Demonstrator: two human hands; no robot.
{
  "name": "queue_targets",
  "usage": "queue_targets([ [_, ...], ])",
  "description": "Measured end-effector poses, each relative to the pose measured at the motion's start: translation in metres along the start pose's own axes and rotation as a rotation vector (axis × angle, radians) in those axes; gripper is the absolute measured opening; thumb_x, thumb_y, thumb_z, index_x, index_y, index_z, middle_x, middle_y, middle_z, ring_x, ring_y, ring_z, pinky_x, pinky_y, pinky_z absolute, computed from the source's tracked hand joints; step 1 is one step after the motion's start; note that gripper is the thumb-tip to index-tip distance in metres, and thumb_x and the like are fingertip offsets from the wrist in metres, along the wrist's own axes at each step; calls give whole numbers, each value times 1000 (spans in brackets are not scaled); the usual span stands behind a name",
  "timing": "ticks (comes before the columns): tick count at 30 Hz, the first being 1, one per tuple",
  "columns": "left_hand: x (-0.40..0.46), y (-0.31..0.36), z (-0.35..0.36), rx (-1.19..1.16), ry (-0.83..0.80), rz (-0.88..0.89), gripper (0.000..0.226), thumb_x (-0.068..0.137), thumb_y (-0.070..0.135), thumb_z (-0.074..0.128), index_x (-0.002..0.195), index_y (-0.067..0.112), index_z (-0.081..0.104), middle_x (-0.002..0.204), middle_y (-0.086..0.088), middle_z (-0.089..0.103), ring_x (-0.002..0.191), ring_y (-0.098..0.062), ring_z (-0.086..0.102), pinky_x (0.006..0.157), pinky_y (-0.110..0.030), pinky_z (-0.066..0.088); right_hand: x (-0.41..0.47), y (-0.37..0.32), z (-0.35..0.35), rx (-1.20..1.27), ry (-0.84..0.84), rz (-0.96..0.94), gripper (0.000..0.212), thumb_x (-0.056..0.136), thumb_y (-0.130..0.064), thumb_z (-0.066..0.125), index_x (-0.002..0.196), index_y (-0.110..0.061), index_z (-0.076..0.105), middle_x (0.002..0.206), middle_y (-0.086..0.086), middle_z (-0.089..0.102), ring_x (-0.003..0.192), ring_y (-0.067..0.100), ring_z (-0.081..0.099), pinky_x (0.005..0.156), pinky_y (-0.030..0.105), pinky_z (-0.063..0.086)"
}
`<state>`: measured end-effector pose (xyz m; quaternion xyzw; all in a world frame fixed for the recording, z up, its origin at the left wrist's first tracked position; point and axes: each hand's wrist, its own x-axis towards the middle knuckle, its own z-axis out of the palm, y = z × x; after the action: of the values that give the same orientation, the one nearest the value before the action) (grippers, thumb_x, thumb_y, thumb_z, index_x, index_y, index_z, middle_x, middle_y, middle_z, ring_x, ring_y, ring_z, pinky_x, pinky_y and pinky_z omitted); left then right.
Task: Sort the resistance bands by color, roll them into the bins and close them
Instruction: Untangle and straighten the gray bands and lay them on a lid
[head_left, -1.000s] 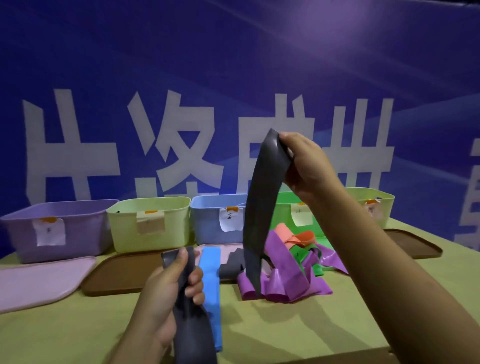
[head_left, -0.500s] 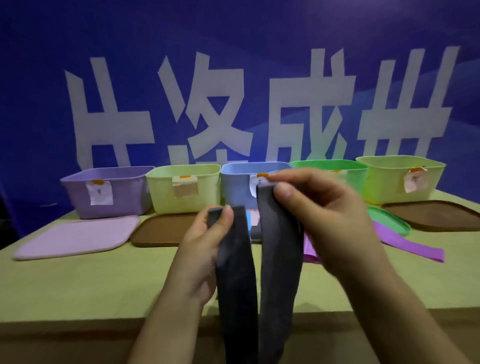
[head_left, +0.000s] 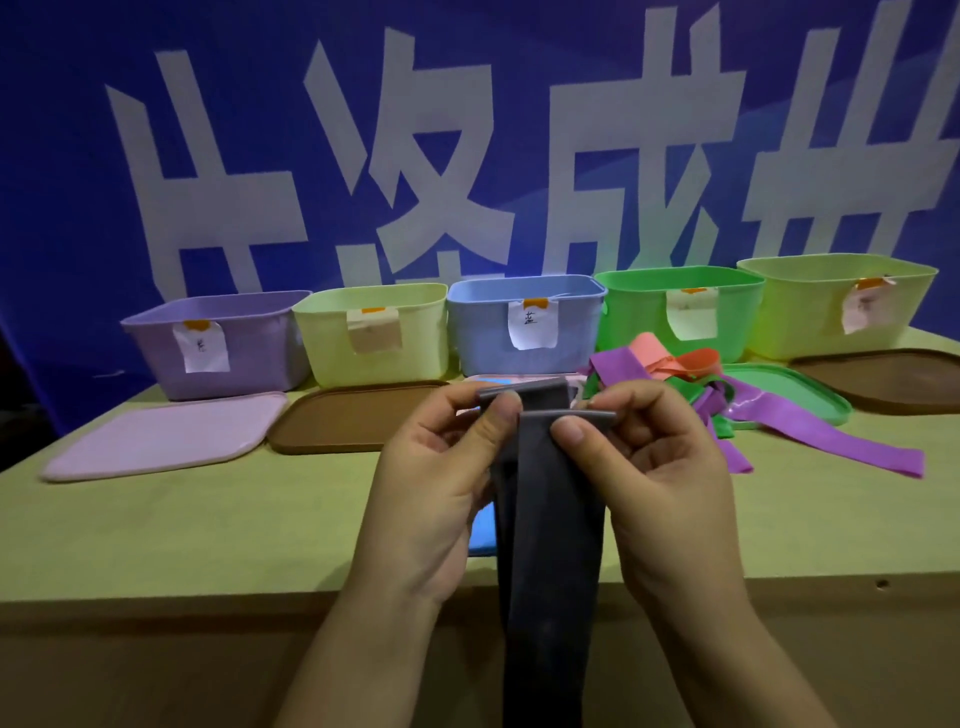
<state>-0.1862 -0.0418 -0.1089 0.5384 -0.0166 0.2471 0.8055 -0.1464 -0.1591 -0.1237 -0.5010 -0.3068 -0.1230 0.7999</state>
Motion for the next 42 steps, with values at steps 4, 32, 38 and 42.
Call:
queue_targets([
  [4,-1,-2,-4,33,-65,14,28,56,32,71,77,13,75,87,-16,71,76,-24,69,58,-27,55,1,3,-6,38,23,17,22,65,-8,71,69,-29,65,72,-2,69,70,6,65,63,15,51],
  [32,-1,0,-13,163,-256,-15,23,77,21,58,83,12,78,80,-11,73,74,-23,70,62,-29,56,-8,-3,-5,-221,60,-145,24,70,-10,76,72,-25,57,69,-12,66,65,0,62,61,10,45],
  [38,-2,-3,-14,204,-293,53,18,74,23,66,86,16,77,82,-9,73,77,-23,71,64,-29,55,-10,-3,-5,-202,73,-114,18,67,-18,74,74,-19,57,67,-11,66,64,0,63,60,10,46],
  [42,-7,-2,-13,324,-311,220,14,72,19,74,84,25,77,79,5,73,76,-10,69,66,-22,55,-13,-1,-5,-291,85,-167,21,71,-17,74,77,-25,57,72,-12,66,68,4,64,62,11,47],
])
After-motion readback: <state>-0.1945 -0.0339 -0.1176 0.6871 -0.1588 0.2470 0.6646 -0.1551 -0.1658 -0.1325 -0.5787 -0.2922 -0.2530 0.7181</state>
